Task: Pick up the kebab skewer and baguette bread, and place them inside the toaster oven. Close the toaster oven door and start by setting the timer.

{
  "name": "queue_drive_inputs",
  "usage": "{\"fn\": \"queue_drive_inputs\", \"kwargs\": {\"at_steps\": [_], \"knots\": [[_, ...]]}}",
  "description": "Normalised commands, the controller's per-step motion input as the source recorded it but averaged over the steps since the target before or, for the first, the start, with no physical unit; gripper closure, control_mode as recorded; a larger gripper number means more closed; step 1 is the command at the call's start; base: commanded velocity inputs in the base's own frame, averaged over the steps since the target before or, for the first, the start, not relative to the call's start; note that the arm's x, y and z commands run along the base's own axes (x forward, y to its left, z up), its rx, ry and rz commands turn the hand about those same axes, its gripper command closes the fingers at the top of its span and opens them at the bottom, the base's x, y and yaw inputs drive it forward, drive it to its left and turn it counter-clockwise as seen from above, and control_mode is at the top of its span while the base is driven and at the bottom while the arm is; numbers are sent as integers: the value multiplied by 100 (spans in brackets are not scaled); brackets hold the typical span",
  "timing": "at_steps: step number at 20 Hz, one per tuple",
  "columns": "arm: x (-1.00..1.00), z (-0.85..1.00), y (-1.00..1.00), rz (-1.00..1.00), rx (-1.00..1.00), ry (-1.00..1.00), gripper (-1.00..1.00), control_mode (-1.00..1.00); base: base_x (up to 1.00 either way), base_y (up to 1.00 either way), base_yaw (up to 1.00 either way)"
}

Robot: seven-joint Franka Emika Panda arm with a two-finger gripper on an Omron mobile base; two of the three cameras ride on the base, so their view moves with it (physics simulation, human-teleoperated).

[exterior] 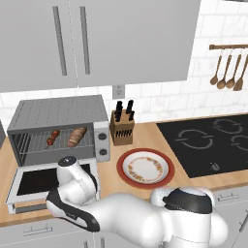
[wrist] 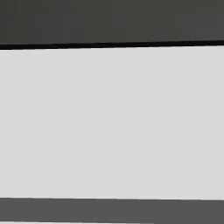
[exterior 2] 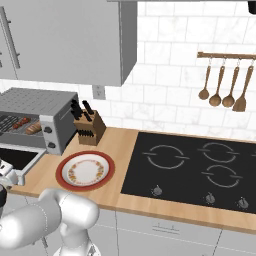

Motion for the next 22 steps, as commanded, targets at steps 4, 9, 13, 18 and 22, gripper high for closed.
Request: {"fn": "queue_drive_inputs", "kwargs": {"at_steps": [4, 9, 13, 18, 22], "knots": [[47, -3, 0, 0, 3, -3, -100, -100, 0, 0, 0], [64, 0, 0, 0, 3, -4, -100, -100, 0, 0, 0], [61, 0, -3, 0, 3, -8, -100, -100, 0, 0, 0], [45, 0, -2, 0, 2, -27, -100, -100, 0, 0, 0], [45, 0, -1, 0, 6, -41, -100, -100, 0, 0, 0]]}}
